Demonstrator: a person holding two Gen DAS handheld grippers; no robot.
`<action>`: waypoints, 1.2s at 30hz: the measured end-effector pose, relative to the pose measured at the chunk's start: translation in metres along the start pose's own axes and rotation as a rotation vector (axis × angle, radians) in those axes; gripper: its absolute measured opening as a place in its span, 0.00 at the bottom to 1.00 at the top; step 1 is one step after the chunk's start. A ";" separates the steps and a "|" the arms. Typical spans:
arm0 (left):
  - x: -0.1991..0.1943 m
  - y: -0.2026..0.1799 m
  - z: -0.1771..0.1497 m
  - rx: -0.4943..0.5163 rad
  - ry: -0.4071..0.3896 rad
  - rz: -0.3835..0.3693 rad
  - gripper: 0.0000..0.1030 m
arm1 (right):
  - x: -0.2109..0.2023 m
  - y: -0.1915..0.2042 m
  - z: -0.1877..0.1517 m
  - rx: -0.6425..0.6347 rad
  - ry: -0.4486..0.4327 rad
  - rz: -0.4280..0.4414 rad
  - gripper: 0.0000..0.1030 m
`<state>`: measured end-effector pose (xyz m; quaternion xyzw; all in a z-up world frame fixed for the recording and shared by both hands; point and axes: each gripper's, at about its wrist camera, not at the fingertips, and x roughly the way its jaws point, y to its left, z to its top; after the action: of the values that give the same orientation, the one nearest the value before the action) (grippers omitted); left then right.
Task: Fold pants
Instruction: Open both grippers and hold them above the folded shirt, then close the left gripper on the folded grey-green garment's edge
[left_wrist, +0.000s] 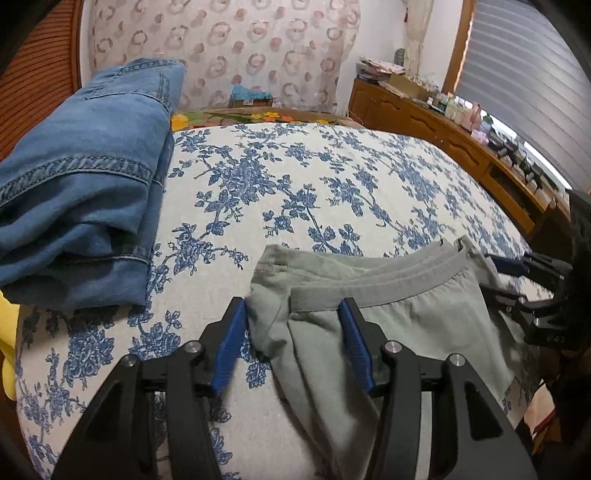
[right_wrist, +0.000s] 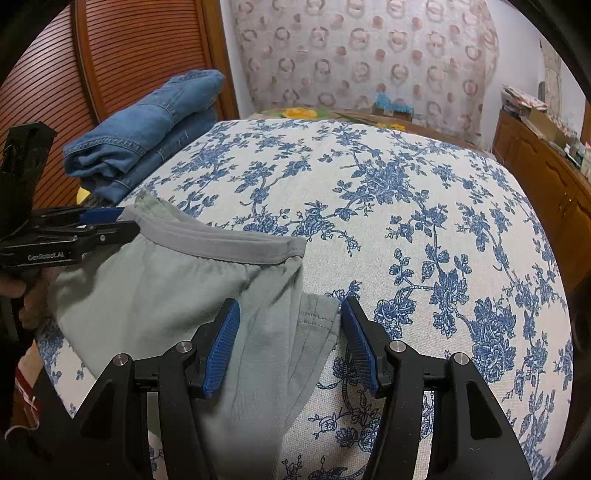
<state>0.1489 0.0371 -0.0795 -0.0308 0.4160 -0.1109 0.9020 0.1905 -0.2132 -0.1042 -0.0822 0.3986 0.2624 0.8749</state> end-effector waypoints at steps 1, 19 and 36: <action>0.000 0.000 0.000 0.000 -0.001 -0.004 0.48 | 0.000 0.000 0.000 0.001 0.000 0.001 0.57; -0.001 0.001 0.001 -0.041 0.002 -0.084 0.18 | 0.003 0.006 0.001 -0.030 0.009 0.041 0.29; -0.061 -0.026 0.004 0.012 -0.179 -0.103 0.11 | -0.034 0.015 0.000 -0.031 -0.101 0.061 0.09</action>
<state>0.1092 0.0251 -0.0276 -0.0563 0.3311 -0.1562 0.9288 0.1643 -0.2134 -0.0782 -0.0700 0.3521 0.2990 0.8842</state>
